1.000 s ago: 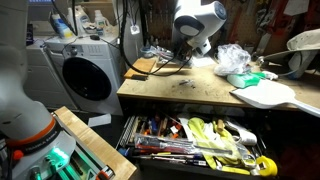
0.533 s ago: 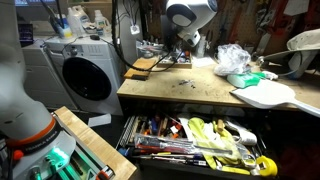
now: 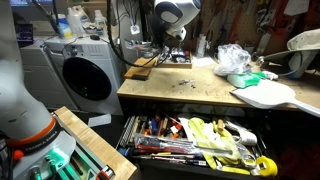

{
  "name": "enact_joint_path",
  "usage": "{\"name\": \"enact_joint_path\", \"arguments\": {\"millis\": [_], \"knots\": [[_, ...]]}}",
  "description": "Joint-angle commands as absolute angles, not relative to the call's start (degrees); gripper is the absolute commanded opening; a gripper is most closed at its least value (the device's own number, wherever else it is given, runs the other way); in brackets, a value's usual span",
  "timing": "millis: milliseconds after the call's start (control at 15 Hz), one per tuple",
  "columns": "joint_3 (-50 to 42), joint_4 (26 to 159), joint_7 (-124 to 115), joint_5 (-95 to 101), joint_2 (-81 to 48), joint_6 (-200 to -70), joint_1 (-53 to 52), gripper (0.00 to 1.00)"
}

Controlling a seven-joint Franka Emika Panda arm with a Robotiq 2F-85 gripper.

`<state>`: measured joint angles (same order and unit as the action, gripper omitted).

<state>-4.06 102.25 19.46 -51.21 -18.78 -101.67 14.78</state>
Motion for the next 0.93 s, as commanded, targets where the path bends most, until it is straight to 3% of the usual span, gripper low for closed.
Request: {"name": "enact_joint_path", "arguments": {"millis": [0, 867], "knots": [[-5.0, 102.1, 19.7, -51.4, -18.9, -101.3, 14.1, 0.01], [-2.6, 100.0, 27.1, -47.7, -22.2, -93.5, 11.0, 0.00]]}}
